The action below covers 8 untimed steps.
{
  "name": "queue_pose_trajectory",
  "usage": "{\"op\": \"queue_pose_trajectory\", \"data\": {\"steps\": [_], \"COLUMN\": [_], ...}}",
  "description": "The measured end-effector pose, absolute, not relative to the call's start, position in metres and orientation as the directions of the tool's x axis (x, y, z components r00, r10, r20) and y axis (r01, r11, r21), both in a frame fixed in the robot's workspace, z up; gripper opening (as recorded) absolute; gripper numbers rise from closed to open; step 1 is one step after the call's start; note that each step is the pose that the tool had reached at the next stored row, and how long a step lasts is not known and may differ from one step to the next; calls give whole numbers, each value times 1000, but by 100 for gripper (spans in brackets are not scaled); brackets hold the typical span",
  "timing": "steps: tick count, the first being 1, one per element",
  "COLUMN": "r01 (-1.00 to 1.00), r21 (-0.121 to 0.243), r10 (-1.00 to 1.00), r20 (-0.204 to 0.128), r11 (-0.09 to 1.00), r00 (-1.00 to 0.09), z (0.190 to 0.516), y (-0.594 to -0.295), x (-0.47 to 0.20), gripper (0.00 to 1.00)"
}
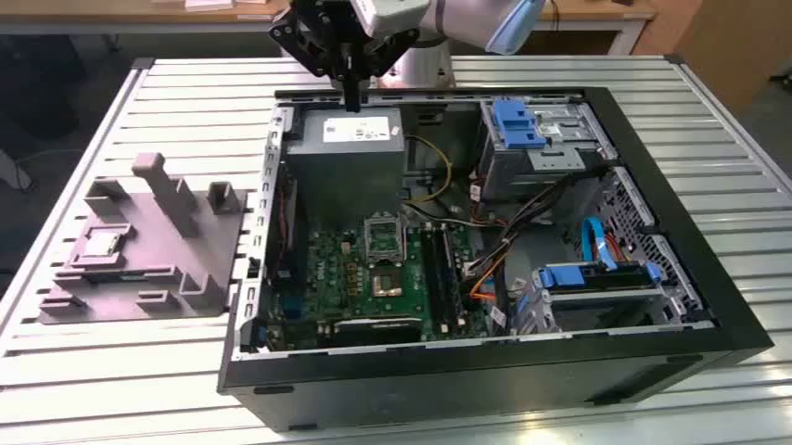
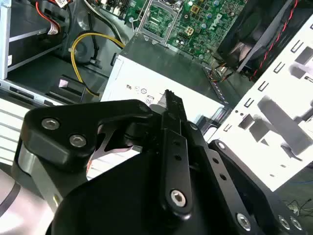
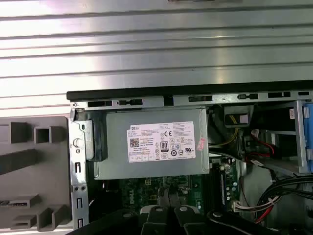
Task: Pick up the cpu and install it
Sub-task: 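Reach for the cpu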
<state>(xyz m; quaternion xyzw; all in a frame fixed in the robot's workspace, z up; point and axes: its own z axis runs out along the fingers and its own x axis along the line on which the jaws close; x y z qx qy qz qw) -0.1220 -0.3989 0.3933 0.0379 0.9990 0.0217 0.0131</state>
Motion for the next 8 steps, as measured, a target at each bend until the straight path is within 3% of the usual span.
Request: {"op": "queue_pose_trajectory", "data": {"steps": [8], "r01": [75], "r21": [44], "r10": [76], "r20": [-24], "r11": [996], "r00": [-997], "z": [393], "y": [-399], "x": [-125], "gripper": [11]}}
